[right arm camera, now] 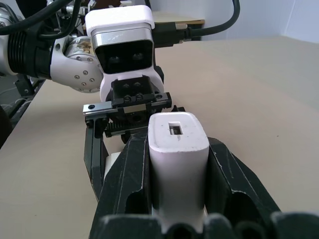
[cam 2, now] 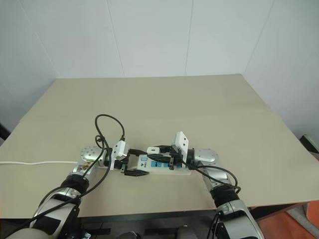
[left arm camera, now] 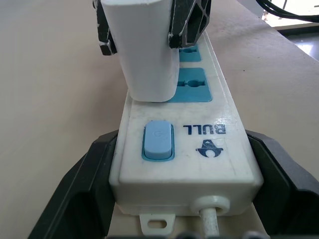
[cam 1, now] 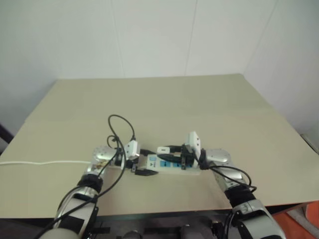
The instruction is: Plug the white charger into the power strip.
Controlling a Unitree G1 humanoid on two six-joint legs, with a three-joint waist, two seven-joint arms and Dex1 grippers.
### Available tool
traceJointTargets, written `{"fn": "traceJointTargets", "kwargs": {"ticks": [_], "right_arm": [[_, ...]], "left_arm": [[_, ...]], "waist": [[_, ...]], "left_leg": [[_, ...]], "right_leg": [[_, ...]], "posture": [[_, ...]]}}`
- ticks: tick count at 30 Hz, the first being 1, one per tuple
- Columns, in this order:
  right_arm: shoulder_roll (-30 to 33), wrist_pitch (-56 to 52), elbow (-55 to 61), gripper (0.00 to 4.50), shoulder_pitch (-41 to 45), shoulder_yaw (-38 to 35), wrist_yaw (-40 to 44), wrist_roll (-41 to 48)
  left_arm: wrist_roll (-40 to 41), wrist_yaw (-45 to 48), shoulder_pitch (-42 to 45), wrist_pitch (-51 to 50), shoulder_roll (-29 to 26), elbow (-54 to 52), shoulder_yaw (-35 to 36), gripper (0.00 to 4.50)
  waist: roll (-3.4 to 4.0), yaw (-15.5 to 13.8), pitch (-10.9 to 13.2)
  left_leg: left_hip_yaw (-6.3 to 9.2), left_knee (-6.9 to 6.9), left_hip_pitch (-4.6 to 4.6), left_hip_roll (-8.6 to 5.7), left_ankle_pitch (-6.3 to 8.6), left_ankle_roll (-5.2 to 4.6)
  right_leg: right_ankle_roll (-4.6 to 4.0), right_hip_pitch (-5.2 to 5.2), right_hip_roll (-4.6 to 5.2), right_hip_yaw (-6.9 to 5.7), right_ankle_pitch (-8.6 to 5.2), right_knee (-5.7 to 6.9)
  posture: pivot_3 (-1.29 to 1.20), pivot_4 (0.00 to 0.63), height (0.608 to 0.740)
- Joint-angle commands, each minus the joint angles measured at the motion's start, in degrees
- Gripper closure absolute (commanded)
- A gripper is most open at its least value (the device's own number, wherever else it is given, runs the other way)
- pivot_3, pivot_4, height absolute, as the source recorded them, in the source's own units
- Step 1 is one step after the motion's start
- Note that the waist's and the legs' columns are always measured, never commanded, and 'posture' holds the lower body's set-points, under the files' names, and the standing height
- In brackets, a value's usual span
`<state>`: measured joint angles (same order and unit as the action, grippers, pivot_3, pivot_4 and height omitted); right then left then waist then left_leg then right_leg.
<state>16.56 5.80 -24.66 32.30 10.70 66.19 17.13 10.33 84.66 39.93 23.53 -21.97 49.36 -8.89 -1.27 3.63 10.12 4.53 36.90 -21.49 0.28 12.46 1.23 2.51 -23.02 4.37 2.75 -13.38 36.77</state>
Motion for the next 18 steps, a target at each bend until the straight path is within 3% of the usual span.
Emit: {"fn": "traceJointTargets", "kwargs": {"ticks": [1, 10, 18], "right_arm": [[5.5, 0.5, -6.6, 3.35, -2.3, -2.4, -0.3, -3.1], [6.5, 3.0, -11.6, 3.35, 2.1, -0.1, 2.8, -4.4], [1.3, 3.5, -12.2, 3.35, 5.5, 2.8, 3.7, -4.1]], "left_arm": [[0.0, -0.3, -1.1, 0.0, -2.2, -1.2, 1.5, 1.22], [0.5, -1.0, -2.5, -2.1, -1.5, -3.9, 1.2, 1.22], [0.6, -1.4, -2.8, -3.0, -1.4, -4.8, 1.2, 1.22]], "waist": [[0.0, -0.1, 0.0], [0.0, -0.5, 0.0], [0.0, -0.3, 0.0]], "left_leg": [[0.0, 0.0, 0.01, 0.0, 0.0, 0.0], [0.0, 0.0, 0.07, 0.0, 0.0, 0.0], [0.0, 0.0, 0.15, 0.01, 0.0, 0.0]], "right_leg": [[0.0, 0.02, 0.0, 0.0, 0.0, 0.0], [0.01, 0.07, 0.0, 0.0, -0.01, -0.02], [0.01, 0.12, -0.01, 0.0, -0.01, -0.01]], "posture": [[0.0, 0.15, 0.74], [0.0, 0.15, 0.74], [0.0, 0.15, 0.74]]}}
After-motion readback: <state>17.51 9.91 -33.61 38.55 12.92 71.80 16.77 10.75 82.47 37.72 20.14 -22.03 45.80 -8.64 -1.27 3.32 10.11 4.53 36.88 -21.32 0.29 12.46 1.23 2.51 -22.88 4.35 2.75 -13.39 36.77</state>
